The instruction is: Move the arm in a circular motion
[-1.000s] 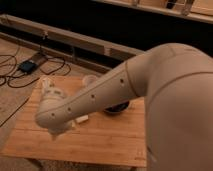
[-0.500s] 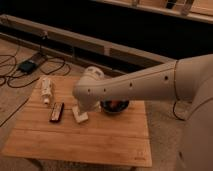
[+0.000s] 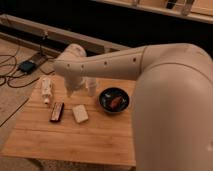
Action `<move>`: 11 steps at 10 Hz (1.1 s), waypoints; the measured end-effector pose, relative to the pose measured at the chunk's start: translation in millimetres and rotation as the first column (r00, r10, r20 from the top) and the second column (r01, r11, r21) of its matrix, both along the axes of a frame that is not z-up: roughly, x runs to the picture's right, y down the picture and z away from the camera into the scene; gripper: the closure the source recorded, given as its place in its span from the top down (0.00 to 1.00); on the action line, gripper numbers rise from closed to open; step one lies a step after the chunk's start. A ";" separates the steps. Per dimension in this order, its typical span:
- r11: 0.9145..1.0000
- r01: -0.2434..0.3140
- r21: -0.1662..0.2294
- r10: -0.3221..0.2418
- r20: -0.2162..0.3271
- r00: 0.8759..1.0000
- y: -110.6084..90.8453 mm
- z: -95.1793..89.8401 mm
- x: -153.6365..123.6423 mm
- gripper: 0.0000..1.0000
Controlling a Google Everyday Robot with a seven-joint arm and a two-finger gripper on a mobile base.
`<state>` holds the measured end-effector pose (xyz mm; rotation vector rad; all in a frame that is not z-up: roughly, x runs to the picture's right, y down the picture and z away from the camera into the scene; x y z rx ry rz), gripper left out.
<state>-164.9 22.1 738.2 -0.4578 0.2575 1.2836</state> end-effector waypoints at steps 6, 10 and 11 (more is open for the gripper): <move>0.925 0.377 0.044 -0.378 0.199 0.904 81.6 -49.9 -182.1 0.65; 0.900 0.432 0.055 -0.430 0.278 0.859 158.8 -84.1 -176.6 0.65; 0.918 0.394 0.038 -0.390 0.259 0.884 169.6 -85.8 -146.6 0.65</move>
